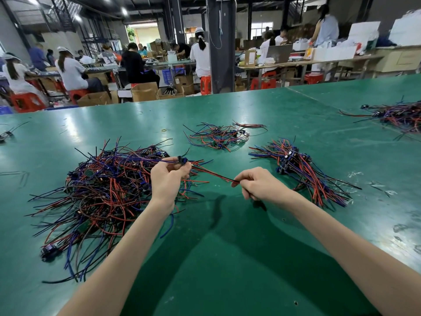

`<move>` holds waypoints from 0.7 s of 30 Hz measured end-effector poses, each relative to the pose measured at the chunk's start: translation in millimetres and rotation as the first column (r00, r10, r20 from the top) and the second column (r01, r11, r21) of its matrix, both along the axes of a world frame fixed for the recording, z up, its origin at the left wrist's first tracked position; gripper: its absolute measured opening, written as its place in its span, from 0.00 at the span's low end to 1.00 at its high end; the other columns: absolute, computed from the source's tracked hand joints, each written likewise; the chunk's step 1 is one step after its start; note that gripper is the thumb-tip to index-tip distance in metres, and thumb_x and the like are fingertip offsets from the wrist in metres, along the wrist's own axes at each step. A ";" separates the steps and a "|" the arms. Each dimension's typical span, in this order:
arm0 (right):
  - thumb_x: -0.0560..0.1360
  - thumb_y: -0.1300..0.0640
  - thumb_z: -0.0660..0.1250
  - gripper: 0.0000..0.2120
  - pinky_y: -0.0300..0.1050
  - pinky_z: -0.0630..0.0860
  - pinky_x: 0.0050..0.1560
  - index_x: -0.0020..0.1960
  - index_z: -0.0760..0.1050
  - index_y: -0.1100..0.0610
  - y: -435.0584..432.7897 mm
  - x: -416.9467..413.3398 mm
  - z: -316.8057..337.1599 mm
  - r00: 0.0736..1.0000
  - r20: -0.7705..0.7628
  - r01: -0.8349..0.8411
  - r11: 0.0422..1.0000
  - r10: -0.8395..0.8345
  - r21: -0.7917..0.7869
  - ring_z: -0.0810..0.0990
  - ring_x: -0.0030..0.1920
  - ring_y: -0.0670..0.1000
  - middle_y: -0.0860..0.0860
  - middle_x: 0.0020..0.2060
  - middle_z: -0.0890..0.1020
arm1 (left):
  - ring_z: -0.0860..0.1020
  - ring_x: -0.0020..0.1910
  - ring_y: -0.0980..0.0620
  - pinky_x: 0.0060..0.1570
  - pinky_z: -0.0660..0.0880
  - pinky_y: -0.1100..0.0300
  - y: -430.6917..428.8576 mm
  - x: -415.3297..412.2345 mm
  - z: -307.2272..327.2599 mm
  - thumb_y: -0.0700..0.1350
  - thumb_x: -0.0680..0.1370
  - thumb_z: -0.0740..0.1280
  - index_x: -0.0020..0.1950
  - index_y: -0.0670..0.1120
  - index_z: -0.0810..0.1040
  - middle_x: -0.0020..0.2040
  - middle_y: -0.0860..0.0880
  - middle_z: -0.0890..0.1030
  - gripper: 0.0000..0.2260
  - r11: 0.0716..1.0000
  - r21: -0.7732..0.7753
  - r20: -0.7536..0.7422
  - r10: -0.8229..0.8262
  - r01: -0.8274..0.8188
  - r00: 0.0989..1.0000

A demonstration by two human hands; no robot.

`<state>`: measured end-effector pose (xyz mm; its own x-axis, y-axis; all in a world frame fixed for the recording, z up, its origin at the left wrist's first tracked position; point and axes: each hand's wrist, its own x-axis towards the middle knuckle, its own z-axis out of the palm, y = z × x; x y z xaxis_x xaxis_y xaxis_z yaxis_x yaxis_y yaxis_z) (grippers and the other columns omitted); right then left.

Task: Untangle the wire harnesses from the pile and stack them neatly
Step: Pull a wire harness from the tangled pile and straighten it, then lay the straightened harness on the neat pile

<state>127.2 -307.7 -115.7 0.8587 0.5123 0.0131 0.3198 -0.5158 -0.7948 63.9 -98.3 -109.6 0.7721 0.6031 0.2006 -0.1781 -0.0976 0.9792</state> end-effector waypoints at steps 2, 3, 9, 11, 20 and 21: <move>0.74 0.67 0.56 0.15 0.34 0.68 0.26 0.43 0.79 0.54 0.1 1.6 0.7 0.999 0.016 0.032 0.999 -0.032 -0.012 0.70 0.21 0.43 0.49 0.25 0.79 | 0.75 0.25 0.59 0.33 0.75 0.68 -3.1 -0.6 0.6 0.35 0.71 0.73 0.47 0.40 0.77 0.30 0.55 0.80 0.08 1.000 0.004 0.007 -0.013 0.013 1.000; 0.74 0.67 0.56 0.15 0.34 0.68 0.26 0.43 0.79 0.55 0.1 2.1 1.2 0.999 0.013 0.039 0.999 -0.039 -0.007 0.70 0.20 0.43 0.50 0.25 0.79 | 0.75 0.25 0.59 0.33 0.74 0.69 -4.3 -1.0 1.0 0.35 0.71 0.73 0.48 0.39 0.77 0.31 0.54 0.80 0.08 1.000 0.004 0.008 -0.019 0.019 1.000; 0.74 0.70 0.56 0.16 0.34 0.64 0.23 0.51 0.78 0.57 -5.8 0.9 6.8 0.966 -0.199 -0.109 0.959 0.165 0.263 0.66 0.21 0.45 0.53 0.25 0.78 | 0.74 0.28 0.55 0.37 0.73 0.64 2.1 -4.3 5.0 0.35 0.73 0.71 0.39 0.43 0.78 0.31 0.52 0.78 0.05 0.996 -0.079 -0.001 -0.033 0.033 0.999; 0.73 0.69 0.60 0.14 0.34 0.61 0.24 0.53 0.77 0.57 -11.6 2.9 9.3 0.883 -0.319 -0.177 0.873 0.345 0.455 0.66 0.21 0.45 0.55 0.25 0.78 | 0.72 0.30 0.53 0.38 0.71 0.62 2.8 -4.7 6.9 0.33 0.73 0.70 0.37 0.41 0.78 0.30 0.50 0.77 0.07 0.985 -0.168 0.015 -0.041 0.043 0.999; 0.72 0.67 0.60 0.20 0.34 0.73 0.27 0.63 0.70 0.62 -37.0 12.8 14.4 0.595 -0.486 -0.263 0.726 0.640 0.635 0.75 0.25 0.47 0.59 0.29 0.79 | 0.75 0.27 0.57 0.30 0.75 0.69 -13.4 -7.3 15.5 0.30 0.74 0.67 0.39 0.35 0.77 0.28 0.50 0.77 0.04 0.902 -0.376 0.089 -0.192 0.211 0.977; 0.71 0.67 0.59 0.20 0.35 0.74 0.28 0.63 0.69 0.63 -38.6 12.5 14.2 0.588 -0.499 -0.277 0.739 0.636 0.614 0.77 0.26 0.49 0.59 0.29 0.80 | 0.75 0.27 0.57 0.30 0.75 0.69 -15.5 -7.9 15.6 0.30 0.74 0.66 0.40 0.35 0.77 0.27 0.50 0.77 0.04 0.891 -0.386 0.088 -0.220 0.237 0.971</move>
